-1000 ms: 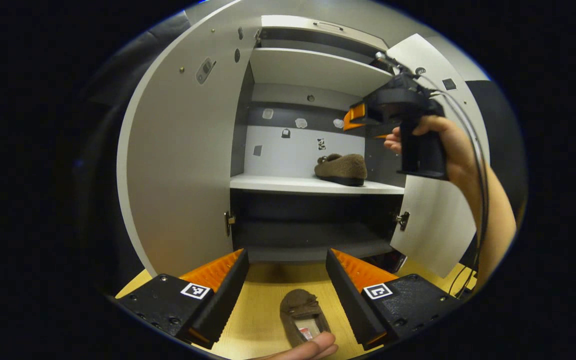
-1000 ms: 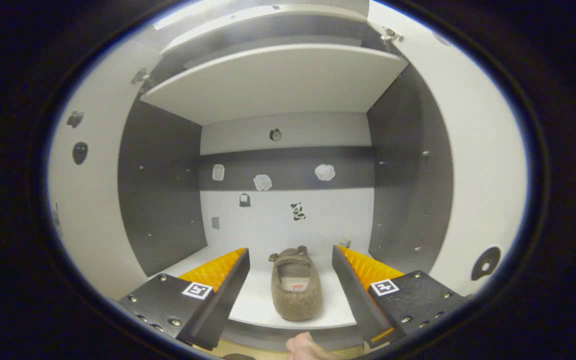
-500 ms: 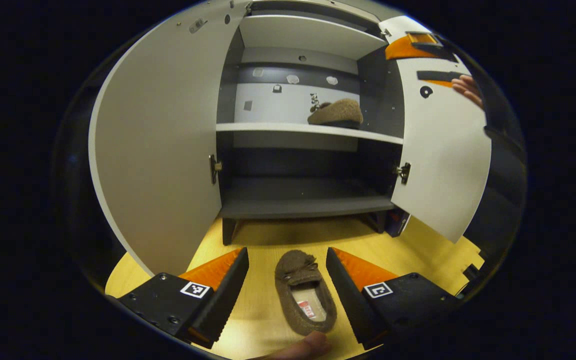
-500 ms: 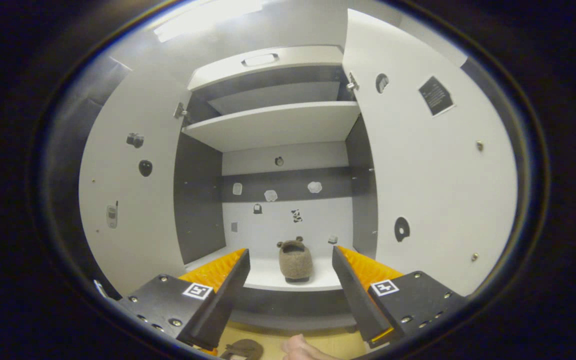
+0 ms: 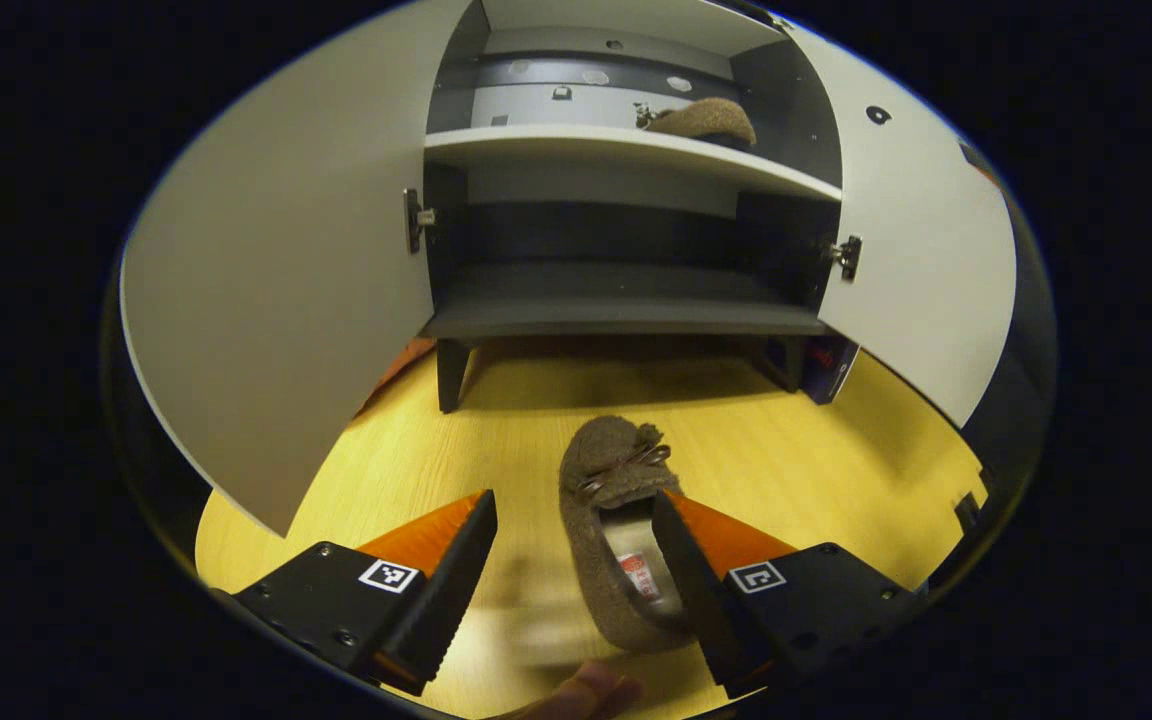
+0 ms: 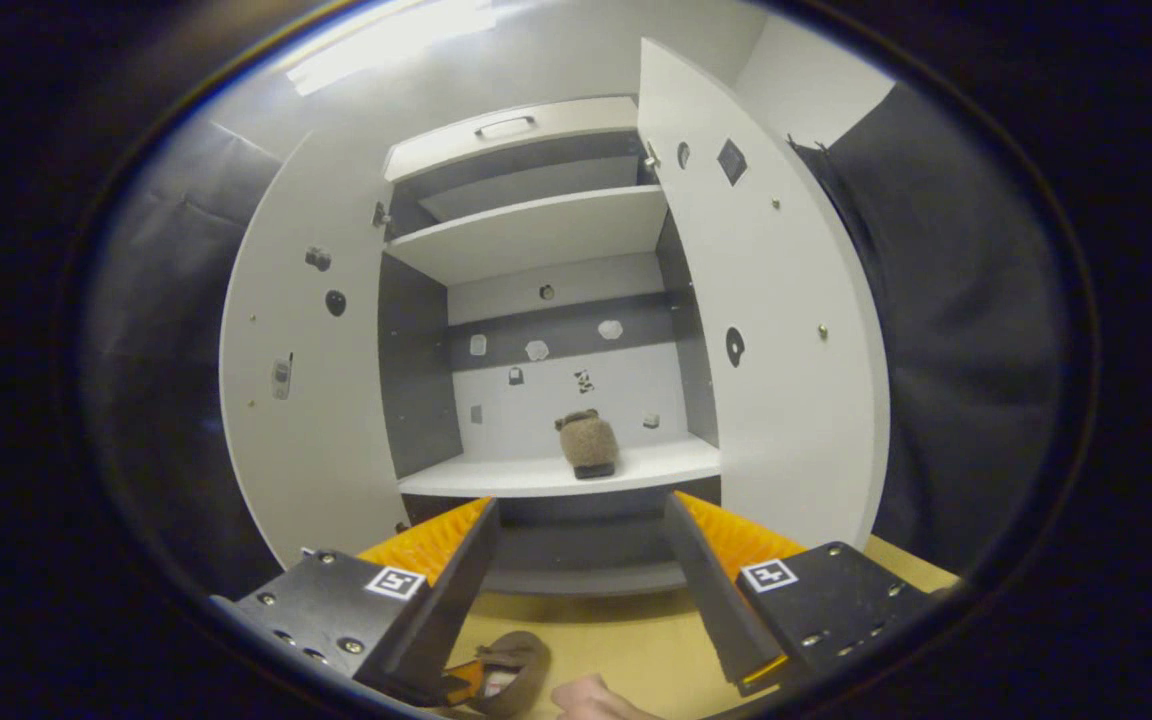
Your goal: Grab one shoe with the right hand and put it into the shoe cabinet, grab the other shoe with the left hand and put it into the shoe cabinet; then close the right door with the right hand and the left door with the left hand.
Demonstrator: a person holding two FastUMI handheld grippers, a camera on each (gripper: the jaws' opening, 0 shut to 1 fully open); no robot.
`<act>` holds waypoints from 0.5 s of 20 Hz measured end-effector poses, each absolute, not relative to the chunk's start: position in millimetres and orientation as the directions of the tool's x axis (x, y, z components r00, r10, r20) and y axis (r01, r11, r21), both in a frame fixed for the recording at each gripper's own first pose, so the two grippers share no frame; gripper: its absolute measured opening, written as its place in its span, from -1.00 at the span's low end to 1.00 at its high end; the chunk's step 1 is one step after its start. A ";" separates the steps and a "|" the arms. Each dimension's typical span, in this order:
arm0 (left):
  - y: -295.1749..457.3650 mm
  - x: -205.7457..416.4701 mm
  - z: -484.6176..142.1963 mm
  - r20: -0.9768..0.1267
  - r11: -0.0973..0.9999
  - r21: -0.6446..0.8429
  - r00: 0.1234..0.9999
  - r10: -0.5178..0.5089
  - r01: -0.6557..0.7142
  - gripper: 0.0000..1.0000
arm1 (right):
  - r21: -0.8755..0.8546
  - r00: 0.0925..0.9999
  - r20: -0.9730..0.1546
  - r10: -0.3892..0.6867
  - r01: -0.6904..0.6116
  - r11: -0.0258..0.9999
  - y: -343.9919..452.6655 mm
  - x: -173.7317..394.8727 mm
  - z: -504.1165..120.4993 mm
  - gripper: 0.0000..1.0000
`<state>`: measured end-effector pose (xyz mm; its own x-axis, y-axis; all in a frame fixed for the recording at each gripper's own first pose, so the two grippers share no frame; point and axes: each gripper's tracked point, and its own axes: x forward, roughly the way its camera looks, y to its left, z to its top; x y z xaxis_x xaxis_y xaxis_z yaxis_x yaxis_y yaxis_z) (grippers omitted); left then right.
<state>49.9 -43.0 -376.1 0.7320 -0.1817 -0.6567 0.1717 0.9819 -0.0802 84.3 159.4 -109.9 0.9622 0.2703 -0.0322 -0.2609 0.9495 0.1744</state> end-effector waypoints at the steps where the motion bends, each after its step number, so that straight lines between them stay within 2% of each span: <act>1: -47.4 47.4 -384.0 -0.676 0.979 -0.095 0.711 -0.196 0.179 0.95 | 0.148 0.970 -0.025 0.243 -0.237 0.960 152.8 88.5 -112.4 0.98; 3: -55.7 43.4 -401.1 -0.712 0.975 -0.119 0.669 -0.216 0.188 0.95 | 0.095 0.978 -0.007 0.209 -0.207 0.974 146.9 90.6 -116.9 0.98; 4: -54.6 41.1 -410.0 -0.733 0.976 -0.115 0.647 -0.210 0.187 0.96 | 0.084 0.977 0.005 0.214 -0.214 0.973 149.7 91.0 -117.2 0.89; 5: -51.6 44.6 -414.3 -0.737 0.978 -0.097 0.647 -0.195 0.184 0.96 | 0.080 0.974 0.008 0.227 -0.227 0.971 154.3 91.9 -119.3 0.98; 6: -51.4 46.0 -416.8 -0.744 0.978 -0.108 0.639 -0.197 0.176 0.95 | 0.079 0.970 0.002 0.245 -0.244 0.966 160.3 91.8 -124.6 0.97; 7: -51.7 49.9 -419.2 -0.742 0.978 -0.115 0.639 -0.202 0.175 0.89 | 0.082 0.964 -0.003 0.264 -0.263 0.961 165.9 91.9 -129.2 0.98; 8: -48.8 49.8 -427.5 -0.751 0.980 -0.111 0.631 -0.193 0.168 0.70 | 0.084 0.960 -0.005 0.282 -0.280 0.956 172.1 93.0 -132.7 0.98; 10: -50.4 46.8 -441.3 -0.781 0.972 -0.156 0.581 -0.229 0.174 0.56 | 0.084 0.955 -0.012 0.296 -0.294 0.952 177.5 98.0 -139.1 0.98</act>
